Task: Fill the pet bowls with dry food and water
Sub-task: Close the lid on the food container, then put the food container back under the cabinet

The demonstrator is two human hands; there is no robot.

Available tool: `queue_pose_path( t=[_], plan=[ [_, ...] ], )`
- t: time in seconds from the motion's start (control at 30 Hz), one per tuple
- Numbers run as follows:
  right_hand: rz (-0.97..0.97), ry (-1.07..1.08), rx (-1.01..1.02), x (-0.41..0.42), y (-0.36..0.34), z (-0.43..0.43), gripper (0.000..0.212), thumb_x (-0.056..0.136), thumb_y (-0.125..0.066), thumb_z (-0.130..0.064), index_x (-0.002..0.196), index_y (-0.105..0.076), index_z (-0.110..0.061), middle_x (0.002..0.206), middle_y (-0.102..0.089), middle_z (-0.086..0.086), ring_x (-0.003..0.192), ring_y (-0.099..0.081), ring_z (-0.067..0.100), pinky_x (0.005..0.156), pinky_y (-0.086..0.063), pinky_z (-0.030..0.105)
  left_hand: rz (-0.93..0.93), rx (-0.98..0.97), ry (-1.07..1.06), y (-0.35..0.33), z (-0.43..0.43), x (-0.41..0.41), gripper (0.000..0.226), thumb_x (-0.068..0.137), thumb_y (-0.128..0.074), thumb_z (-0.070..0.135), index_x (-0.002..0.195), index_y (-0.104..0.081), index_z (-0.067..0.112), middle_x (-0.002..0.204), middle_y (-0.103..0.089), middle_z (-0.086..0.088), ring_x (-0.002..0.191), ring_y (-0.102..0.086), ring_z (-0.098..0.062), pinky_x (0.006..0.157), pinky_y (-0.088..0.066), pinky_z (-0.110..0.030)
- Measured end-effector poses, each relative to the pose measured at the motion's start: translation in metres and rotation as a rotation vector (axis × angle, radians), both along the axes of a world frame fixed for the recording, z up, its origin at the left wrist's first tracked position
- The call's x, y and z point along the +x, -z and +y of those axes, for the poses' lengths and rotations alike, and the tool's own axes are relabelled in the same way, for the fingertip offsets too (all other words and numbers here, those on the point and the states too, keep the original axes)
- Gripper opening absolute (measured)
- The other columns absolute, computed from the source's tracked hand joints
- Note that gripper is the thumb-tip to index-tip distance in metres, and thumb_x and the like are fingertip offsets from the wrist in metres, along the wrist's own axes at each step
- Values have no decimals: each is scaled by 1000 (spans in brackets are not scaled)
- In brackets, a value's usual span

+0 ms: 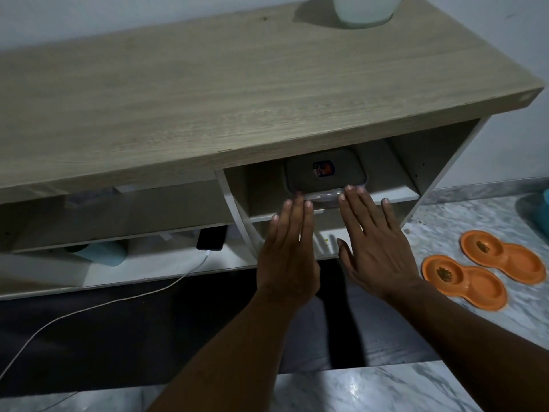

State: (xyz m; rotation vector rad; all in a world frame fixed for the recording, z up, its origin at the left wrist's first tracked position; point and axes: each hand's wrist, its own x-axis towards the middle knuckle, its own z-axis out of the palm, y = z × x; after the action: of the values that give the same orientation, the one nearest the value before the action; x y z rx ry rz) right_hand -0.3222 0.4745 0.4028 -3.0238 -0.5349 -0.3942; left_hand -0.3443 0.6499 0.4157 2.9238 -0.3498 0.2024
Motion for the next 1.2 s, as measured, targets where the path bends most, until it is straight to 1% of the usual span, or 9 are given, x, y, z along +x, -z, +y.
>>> queue_pose_path(
  t=[0.2, 0.37, 0.47, 0.6, 0.73, 0.87, 0.97, 1.1, 1.2],
  plan=[
    [16, 1, -8, 11, -3, 0, 73, 95, -36, -40, 156, -26, -3, 164, -23, 16, 154, -17, 29, 122, -18, 57, -9, 13, 4, -3, -1, 7, 99, 75, -64, 18, 156, -8, 9, 164, -9, -12, 151, -5, -28, 122, -6, -41],
    [11, -23, -14, 2, -18, -5, 72, 96, -40, -40, 158, -23, -7, 166, -19, 13, 155, -13, 28, 122, -15, 58, 4, 20, 31, -14, 2, -3, 100, 74, -63, 16, 156, -7, 11, 165, -2, -11, 152, 3, -27, 122, -9, -43],
    [32, -35, 21, -14, -44, -8, 71, 96, -42, -38, 158, -24, -9, 167, -17, 11, 155, -13, 26, 122, -18, 56, 29, 26, 39, -42, 2, -17, 96, 75, -58, 15, 156, -7, 10, 165, 3, -11, 152, 5, -27, 122, -12, -45],
    [89, -35, 74, -54, -106, -11, 69, 96, -43, -38, 157, -27, -9, 165, -25, 10, 153, -22, 27, 121, -23, 53, 61, 51, 35, -106, -2, -54, 93, 78, -54, 24, 156, -7, 8, 164, 3, -13, 152, 4, -30, 122, -9, -45],
    [125, -62, 135, -103, -187, -14, 65, 97, -44, -39, 155, -32, -13, 160, -37, 7, 149, -32, 25, 119, -30, 47, 127, 49, 45, -190, -7, -98, 88, 87, -48, 32, 156, 1, 10, 164, 8, -12, 151, 9, -29, 123, -7, -47],
    [156, -55, 209, -133, -270, -21, 54, 95, -54, -33, 145, -47, -13, 144, -54, 9, 131, -51, 27, 104, -44, 41, 177, 19, 29, -273, -10, -123, 82, 96, -43, 37, 156, 8, 15, 164, 12, -7, 151, 13, -25, 123, -4, -44],
    [152, -12, 287, -137, -331, -26, 47, 95, -56, -32, 139, -52, -15, 134, -59, 7, 118, -57, 29, 93, -49, 42, 151, -8, 21, -329, -10, -124, 82, 95, -45, 38, 156, 5, 17, 165, 3, -6, 152, 4, -25, 123, -7, -42],
    [167, 68, 421, -119, -397, -36, 47, 98, -53, -37, 142, -49, -20, 142, -54, 2, 126, -54, 23, 101, -46, 39, 133, -34, -23, -391, -7, -99, 81, 95, -47, 41, 156, 2, 19, 165, -3, -6, 152, -3, -25, 123, -12, -42],
    [169, 102, 545, -94, -433, -41, 46, 99, -54, -37, 141, -50, -18, 142, -56, 3, 127, -55, 20, 104, -46, 37, 98, -76, -44, -422, -6, -72, 81, 93, -48, 43, 156, -3, 20, 164, -8, -6, 151, -8, -25, 122, -16, -42]
  ],
)
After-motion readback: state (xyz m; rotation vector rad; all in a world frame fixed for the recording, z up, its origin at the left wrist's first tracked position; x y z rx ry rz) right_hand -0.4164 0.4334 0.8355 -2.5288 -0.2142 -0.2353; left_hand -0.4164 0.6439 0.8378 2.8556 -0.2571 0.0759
